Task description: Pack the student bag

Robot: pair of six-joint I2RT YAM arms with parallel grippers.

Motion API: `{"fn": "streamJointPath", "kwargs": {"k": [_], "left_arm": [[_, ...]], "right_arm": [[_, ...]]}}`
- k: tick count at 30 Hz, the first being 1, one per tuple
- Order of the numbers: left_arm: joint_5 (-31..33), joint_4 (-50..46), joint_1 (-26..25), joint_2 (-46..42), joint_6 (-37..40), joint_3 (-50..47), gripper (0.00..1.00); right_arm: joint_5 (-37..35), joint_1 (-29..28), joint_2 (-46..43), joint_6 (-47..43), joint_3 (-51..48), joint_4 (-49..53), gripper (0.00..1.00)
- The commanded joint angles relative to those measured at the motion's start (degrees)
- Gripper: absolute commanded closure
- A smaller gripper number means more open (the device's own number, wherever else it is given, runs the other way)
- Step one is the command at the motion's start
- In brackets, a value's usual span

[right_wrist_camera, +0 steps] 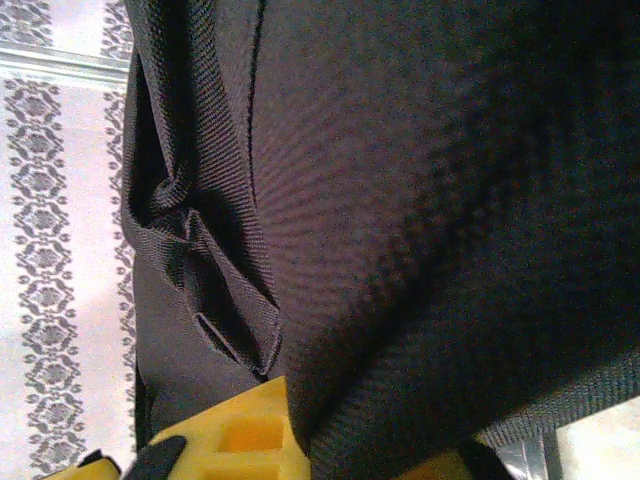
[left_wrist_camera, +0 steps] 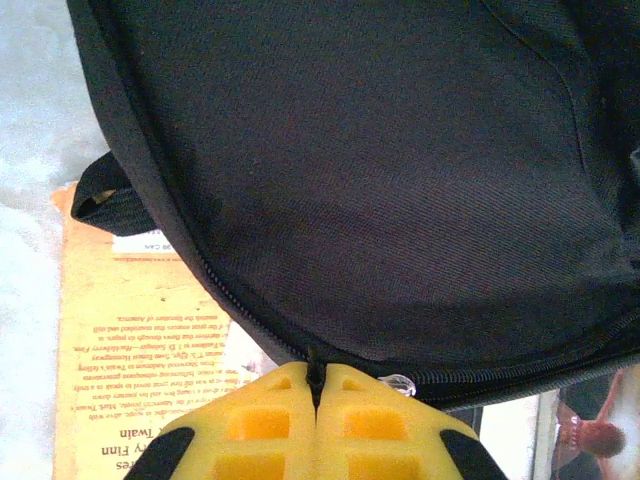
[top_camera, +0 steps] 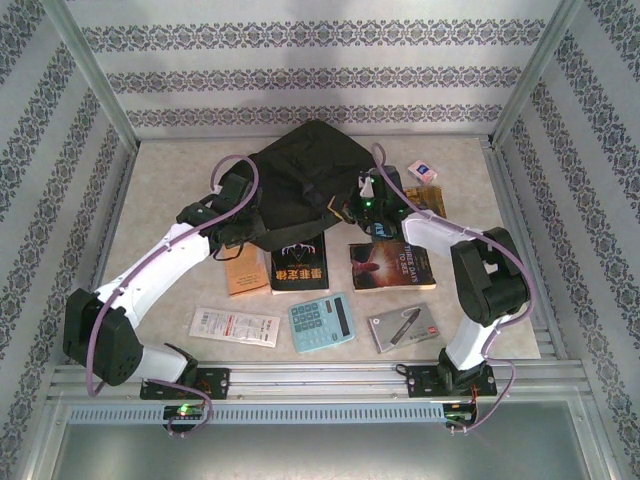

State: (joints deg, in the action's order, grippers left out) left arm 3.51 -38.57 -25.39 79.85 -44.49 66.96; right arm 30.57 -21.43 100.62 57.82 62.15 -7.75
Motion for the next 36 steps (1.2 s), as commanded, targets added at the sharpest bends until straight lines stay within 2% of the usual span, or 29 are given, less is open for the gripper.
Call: {"fn": "streamJointPath", "kwargs": {"k": [1, 2, 4, 8, 10, 17, 24, 29, 36], "left_arm": [[-1.2, 0.3, 1.0, -0.8, 1.5, -0.8, 1.00], [-2.6, 1.4, 1.0, -0.2, 1.0, -0.5, 1.00], [-4.8, 3.2, 0.6, 0.9, 0.5, 0.5, 1.00], [-6.8, 4.6, -1.2, 3.5, -0.3, 3.9, 1.00], [-7.2, 4.9, -2.7, 4.5, -0.6, 5.4, 1.00], [-6.6, 5.6, -6.4, 4.5, -2.7, 5.9, 1.00], [-4.3, 5.3, -7.6, 1.3, -3.8, 3.9, 1.00], [-3.6, 5.6, -7.6, -0.4, -4.1, 1.6, 1.00], [-3.3, 6.0, -7.6, -0.8, -3.5, 0.9, 1.00]], "right_arm": [[-3.2, 1.8, 0.7, -5.1, 4.8, 7.4, 0.60], [-3.3, 1.3, 0.3, -5.2, 5.7, 9.0, 0.51], [-5.8, 0.1, -1.4, -5.2, 7.3, 14.1, 0.45], [-15.2, -2.3, -5.0, -3.3, 10.5, 28.9, 0.43], [-15.2, -3.2, -6.8, -1.0, 10.1, 31.1, 0.43], [-10.6, -8.4, -11.7, 10.5, 5.7, 26.1, 0.42], [-8.9, -11.1, -9.0, 20.8, 3.7, 21.4, 0.38], [-8.0, -13.5, -6.1, 22.9, 4.6, 18.5, 0.37], [-10.0, -14.8, -3.0, 22.4, 5.0, 18.4, 0.50]]}}
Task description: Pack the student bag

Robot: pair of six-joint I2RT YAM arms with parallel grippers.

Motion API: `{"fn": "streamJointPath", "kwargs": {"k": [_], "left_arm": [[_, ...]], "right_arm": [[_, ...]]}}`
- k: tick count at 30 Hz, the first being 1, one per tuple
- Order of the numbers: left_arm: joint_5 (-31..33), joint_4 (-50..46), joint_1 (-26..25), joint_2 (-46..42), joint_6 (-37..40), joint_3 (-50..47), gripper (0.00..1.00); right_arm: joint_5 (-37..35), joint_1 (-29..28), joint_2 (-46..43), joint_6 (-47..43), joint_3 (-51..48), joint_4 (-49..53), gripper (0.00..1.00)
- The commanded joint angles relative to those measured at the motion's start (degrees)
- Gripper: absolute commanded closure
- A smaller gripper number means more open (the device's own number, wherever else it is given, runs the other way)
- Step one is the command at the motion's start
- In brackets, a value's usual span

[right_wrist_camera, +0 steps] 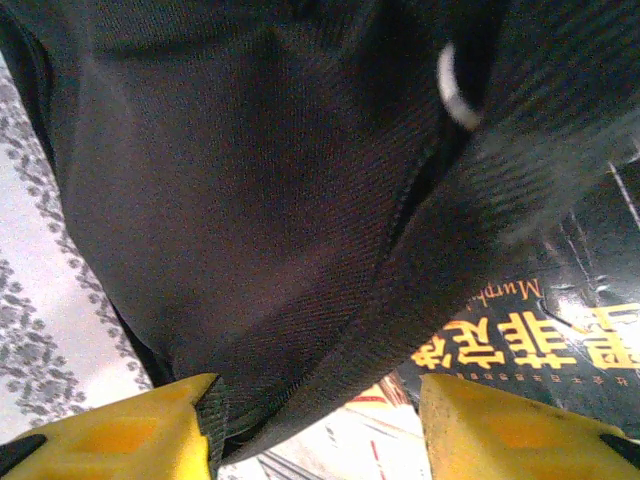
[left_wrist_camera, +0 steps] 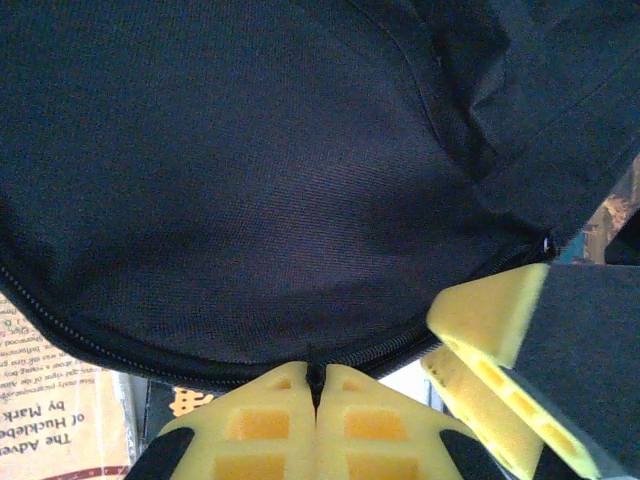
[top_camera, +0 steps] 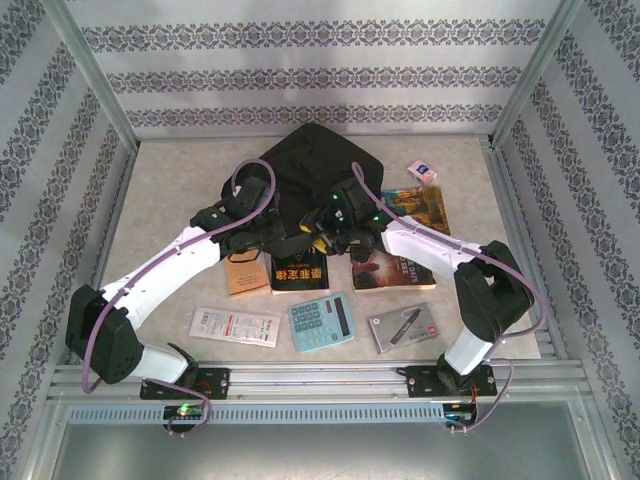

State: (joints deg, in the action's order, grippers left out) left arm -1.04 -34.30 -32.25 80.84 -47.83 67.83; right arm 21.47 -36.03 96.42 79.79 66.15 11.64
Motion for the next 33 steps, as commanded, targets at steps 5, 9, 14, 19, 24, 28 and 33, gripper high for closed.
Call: {"fn": "streamJointPath", "kwargs": {"k": [5, 9, 14, 19, 24, 28, 33], "left_arm": [[3.0, 0.8, -0.7, -1.8, 1.5, -0.1, 1.00], [5.5, -0.1, -0.6, -1.3, 3.3, -0.4, 1.00], [8.0, -0.2, 0.1, -1.1, 4.5, -1.5, 1.00], [8.3, -0.3, 0.8, -1.8, 4.3, -2.6, 1.00], [9.2, -1.0, 1.2, -3.5, 4.2, -3.4, 1.00], [9.7, -1.4, 2.4, -4.9, 4.3, -4.7, 1.00], [9.8, -1.4, 4.2, -6.0, 4.8, -5.8, 1.00]], "right_arm": [[-4.0, -0.2, 1.6, -2.2, 0.7, 1.0, 0.73], [-5.5, -0.3, 2.1, -6.9, 2.9, 4.3, 0.89], [-7.6, -0.2, 1.2, -10.1, 3.4, 7.0, 1.00], [-9.3, 0.3, 0.7, -12.3, 3.0, 8.6, 1.00], [-9.5, 1.5, 1.0, -13.6, 2.3, 8.3, 1.00], [-9.5, 1.9, 1.2, -15.0, 2.5, 8.4, 1.00], [-9.6, 2.4, 1.2, -17.2, 3.0, 9.0, 1.00]]}}
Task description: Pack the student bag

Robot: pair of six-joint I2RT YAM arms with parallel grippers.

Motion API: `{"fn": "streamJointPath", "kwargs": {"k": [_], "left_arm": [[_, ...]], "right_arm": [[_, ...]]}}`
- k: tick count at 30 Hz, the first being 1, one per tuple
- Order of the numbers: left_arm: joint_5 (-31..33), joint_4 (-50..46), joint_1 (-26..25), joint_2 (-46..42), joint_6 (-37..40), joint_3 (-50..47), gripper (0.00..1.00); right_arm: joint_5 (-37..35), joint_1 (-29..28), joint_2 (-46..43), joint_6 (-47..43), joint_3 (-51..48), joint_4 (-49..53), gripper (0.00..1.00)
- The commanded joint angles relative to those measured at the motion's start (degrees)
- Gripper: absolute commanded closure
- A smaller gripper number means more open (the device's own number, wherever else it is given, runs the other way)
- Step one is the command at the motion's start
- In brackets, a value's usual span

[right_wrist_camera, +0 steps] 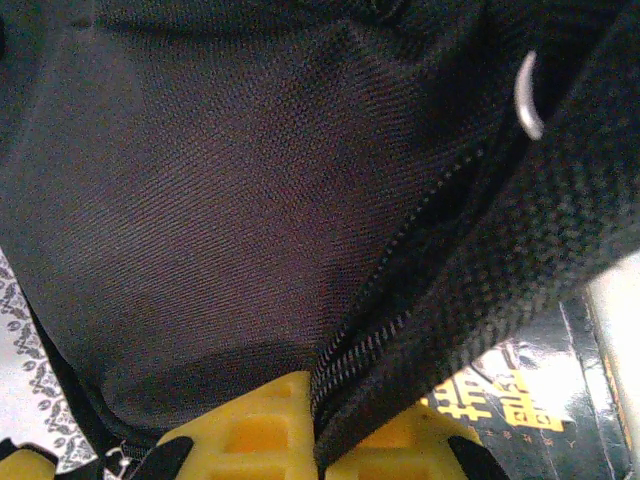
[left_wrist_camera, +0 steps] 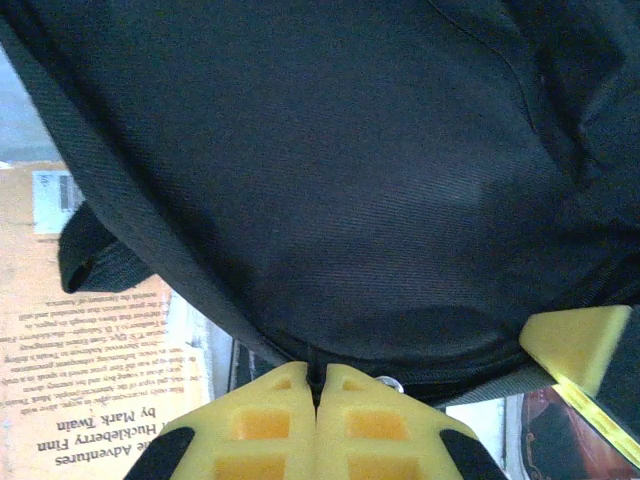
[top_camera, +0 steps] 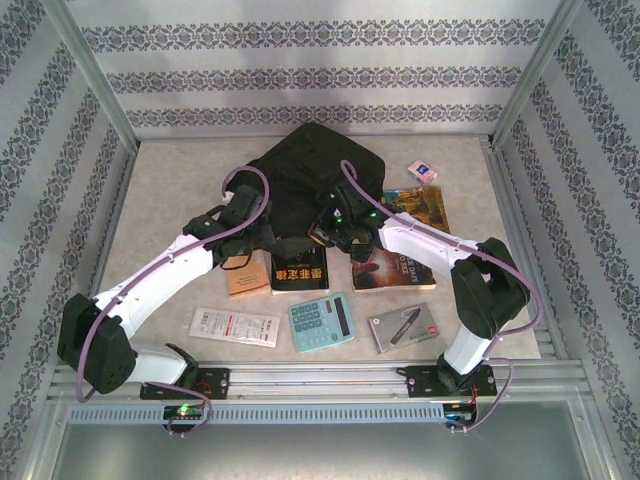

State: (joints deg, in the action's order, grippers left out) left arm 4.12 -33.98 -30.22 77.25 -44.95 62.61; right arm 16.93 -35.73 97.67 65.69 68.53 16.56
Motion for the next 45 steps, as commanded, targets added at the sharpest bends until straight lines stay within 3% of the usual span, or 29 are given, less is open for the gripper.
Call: {"fn": "streamJointPath", "kwargs": {"k": [1, 16, 20, 33, 40, 41, 44, 45], "left_arm": [[4.7, -1.8, 2.6, -2.5, 2.1, -0.6, 1.00], [3.8, 2.0, 11.4, 1.8, 4.2, 0.4, 1.00], [3.8, 2.2, 14.0, 2.7, 4.7, 1.2, 1.00], [-6.9, -0.6, 12.6, -6.2, 0.4, -0.3, 1.00], [-10.5, -0.3, 8.9, -8.3, -3.1, -0.9, 1.00], [-11.0, 0.2, 8.0, -7.8, -3.7, -0.8, 1.00], [-12.1, 2.2, 5.3, -6.0, -5.3, -0.5, 1.00], [-12.2, 3.1, 4.3, -5.2, -5.6, -0.5, 1.00]], "right_arm": [[-5.1, 2.2, -0.2, -3.7, 0.6, 4.3, 1.00], [-3.5, 3.6, -1.4, -17.5, 2.2, 6.6, 1.00], [-1.7, 6.6, -2.2, -20.2, 0.6, 4.5, 1.00], [16.5, 10.0, 0.7, -37.1, 8.7, -1.4, 1.00], [16.9, 13.5, 0.9, -40.1, 11.6, 2.4, 0.97], [15.9, 14.1, 1.0, -39.2, 11.6, 3.3, 0.92], [10.2, 14.3, -0.3, -37.0, 11.4, 6.3, 0.60], [5.7, 14.2, -1.1, -35.7, 11.6, 8.3, 0.56]]}}
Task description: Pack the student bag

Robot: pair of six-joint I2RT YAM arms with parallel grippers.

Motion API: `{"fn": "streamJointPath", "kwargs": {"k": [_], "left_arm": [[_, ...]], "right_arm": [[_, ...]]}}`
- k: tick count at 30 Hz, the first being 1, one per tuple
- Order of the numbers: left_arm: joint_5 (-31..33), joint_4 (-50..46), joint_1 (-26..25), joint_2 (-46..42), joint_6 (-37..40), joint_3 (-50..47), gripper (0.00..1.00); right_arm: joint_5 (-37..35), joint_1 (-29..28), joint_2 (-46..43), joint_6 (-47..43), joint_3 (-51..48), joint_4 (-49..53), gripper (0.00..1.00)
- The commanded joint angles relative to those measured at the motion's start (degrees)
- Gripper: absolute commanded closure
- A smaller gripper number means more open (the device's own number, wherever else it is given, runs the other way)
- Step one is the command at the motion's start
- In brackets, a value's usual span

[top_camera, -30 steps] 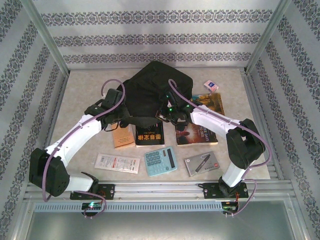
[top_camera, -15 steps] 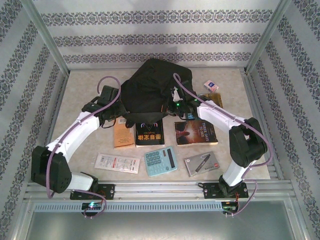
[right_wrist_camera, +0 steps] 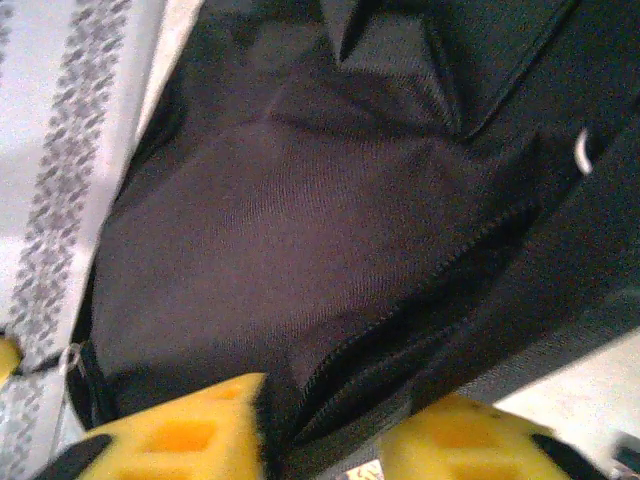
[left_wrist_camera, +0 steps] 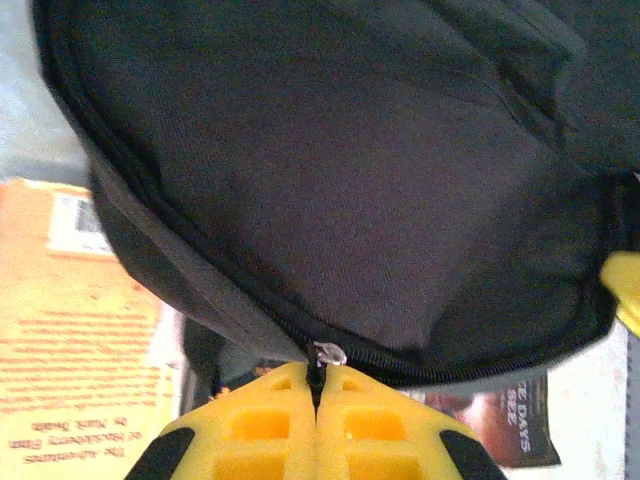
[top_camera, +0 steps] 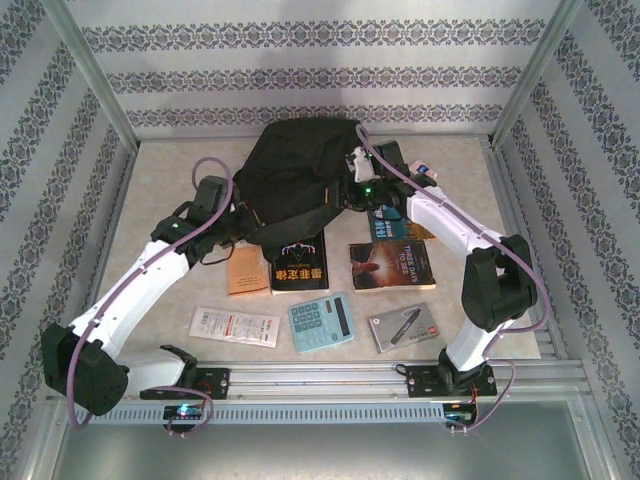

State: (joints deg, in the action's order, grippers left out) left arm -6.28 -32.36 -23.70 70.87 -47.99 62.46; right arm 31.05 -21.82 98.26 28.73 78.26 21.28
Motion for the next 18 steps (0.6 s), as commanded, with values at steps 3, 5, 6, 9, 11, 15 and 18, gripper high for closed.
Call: {"fn": "streamJointPath", "kwargs": {"k": [3, 5, 6, 9, 11, 15, 18], "left_arm": [[-1.6, 3.1, -4.3, 3.3, -3.1, 0.3, 1.00], [-1.5, 4.9, -5.4, 4.4, -3.8, 0.2, 1.00], [-1.7, 5.6, -6.0, 5.1, -4.0, 0.4, 1.00], [-0.8, 6.0, -7.9, 7.1, -4.0, 2.0, 1.00], [-0.2, 6.0, -9.1, 8.1, -3.8, 3.3, 1.00], [0.5, 5.8, -11.7, 10.4, -3.8, 6.2, 1.00], [1.1, 5.6, -13.3, 11.3, -3.9, 7.6, 1.00]], "right_arm": [[-18.0, -0.6, -4.3, 7.3, 2.3, 9.6, 0.52], [-22.3, -0.9, -6.3, 12.8, 1.8, 12.9, 0.52], [-23.3, -0.9, -7.4, 16.5, 1.1, 14.5, 0.53], [-21.1, -1.2, -11.2, 25.8, -3.0, 14.0, 0.54], [-20.0, -2.4, -13.8, 31.0, -5.9, 11.8, 0.55], [-19.1, -5.4, -15.7, 37.6, -7.3, 10.9, 0.52], [-16.4, -6.9, -15.4, 43.2, -9.2, 8.4, 0.48]]}}
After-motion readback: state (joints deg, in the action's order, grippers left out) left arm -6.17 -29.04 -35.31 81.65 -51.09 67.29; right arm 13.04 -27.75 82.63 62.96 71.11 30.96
